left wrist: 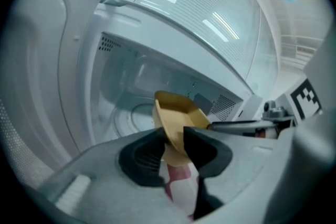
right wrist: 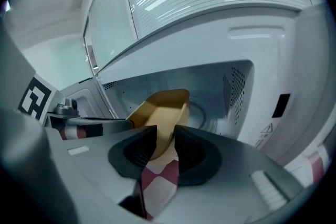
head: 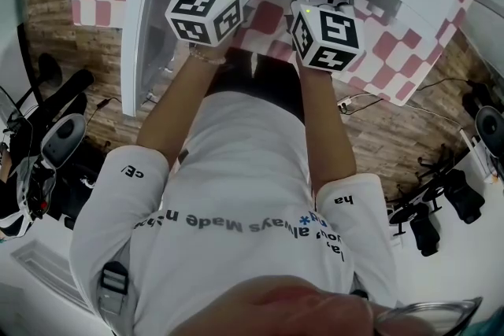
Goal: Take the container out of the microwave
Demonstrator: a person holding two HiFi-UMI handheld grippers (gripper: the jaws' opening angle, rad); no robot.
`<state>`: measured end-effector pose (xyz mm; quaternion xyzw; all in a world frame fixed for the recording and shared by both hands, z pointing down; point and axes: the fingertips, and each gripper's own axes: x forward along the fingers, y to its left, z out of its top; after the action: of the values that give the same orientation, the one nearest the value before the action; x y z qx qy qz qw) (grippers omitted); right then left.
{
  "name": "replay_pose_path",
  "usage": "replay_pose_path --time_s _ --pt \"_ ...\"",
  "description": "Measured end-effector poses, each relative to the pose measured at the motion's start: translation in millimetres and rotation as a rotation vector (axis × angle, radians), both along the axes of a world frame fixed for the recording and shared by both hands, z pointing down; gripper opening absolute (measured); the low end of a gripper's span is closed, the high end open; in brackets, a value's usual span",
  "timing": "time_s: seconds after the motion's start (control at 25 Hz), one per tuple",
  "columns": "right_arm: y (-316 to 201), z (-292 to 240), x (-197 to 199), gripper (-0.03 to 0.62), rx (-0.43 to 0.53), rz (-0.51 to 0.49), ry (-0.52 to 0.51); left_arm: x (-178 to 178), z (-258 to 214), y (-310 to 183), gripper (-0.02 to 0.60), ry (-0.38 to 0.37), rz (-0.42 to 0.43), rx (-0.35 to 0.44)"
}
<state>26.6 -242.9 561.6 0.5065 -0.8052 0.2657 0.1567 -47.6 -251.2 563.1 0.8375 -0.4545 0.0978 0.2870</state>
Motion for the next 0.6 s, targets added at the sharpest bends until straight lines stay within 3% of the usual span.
replay_pose_path --time_s 0.6 --pt "29 -13 0 0.109 -0.01 -0.022 0.015 2 -12 30 0.115 -0.018 0.024 -0.013"
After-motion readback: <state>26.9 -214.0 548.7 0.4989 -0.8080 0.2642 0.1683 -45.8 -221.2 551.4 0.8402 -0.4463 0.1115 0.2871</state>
